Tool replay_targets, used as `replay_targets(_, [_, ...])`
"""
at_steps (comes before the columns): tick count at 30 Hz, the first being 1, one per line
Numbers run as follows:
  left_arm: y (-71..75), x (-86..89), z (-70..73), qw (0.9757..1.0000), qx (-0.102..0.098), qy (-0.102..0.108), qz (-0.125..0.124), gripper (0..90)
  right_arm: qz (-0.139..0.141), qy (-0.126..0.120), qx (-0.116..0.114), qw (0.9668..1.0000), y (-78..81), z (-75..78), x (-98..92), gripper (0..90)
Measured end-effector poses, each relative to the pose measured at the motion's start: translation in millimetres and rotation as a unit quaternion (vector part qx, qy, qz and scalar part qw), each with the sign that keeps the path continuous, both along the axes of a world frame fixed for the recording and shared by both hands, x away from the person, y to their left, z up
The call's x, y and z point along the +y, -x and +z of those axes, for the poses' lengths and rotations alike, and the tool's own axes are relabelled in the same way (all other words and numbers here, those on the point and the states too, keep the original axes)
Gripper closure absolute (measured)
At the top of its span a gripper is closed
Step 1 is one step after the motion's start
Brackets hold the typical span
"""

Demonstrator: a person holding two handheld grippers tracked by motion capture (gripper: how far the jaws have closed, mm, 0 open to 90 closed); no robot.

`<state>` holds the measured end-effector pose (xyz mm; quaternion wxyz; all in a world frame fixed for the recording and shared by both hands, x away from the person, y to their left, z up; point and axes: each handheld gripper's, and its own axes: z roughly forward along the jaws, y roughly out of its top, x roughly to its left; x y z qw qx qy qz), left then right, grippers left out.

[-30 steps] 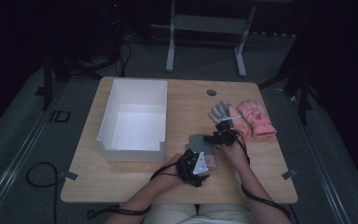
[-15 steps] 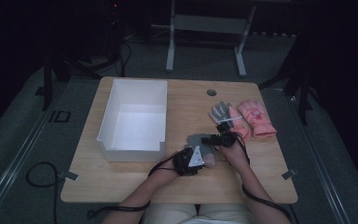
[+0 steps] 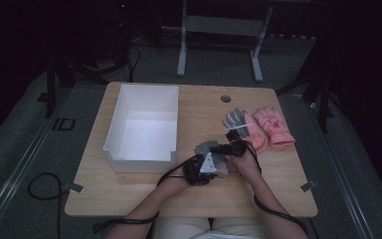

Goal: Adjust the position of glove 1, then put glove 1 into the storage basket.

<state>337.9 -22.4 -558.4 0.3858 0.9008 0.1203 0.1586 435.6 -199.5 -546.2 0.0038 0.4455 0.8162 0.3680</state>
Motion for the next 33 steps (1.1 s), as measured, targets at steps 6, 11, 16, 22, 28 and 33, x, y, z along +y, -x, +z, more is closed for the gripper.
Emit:
replay_targets(6, [1.4, -6.6, 12.8, 0.9999, -0.002, -0.010, 0.006, 68.5, -0.008, -0.010, -0.017, 0.9998, 4.6, 17.9, -12.3, 72.0])
replay_targets(11, [2.7, -10.4, 28.7, 0.9998, -0.011, -0.014, -0.001, 69.0, -0.015, -0.018, -0.027, 0.9994, 8.9, 30.3, -17.6, 72.2])
replay_targets(16, [1.6, -12.2, 56.3, 0.9994, -0.015, -0.022, -0.020, 69.3, -0.023, -0.017, -0.046, 0.9985, 14.9, 53.7, -22.6, 72.4])
replay_targets(22, [3.4, -10.4, 80.6, 0.9989, -0.028, -0.023, -0.029, 69.4, -0.024, -0.026, -0.063, 0.9974, 20.6, 78.3, -25.2, 72.4])
replay_targets(28, [4.5, -6.2, 104.2, 0.9983, -0.036, -0.029, -0.037, 69.4, -0.023, -0.035, -0.074, 0.9964, 23.8, 99.3, -25.3, 72.4])
replay_targets(33, [1.1, 3.3, 121.3, 0.9976, -0.040, -0.035, -0.045, 69.4, -0.019, -0.043, -0.080, 0.9957, 22.1, 110.9, -20.1, 72.4])
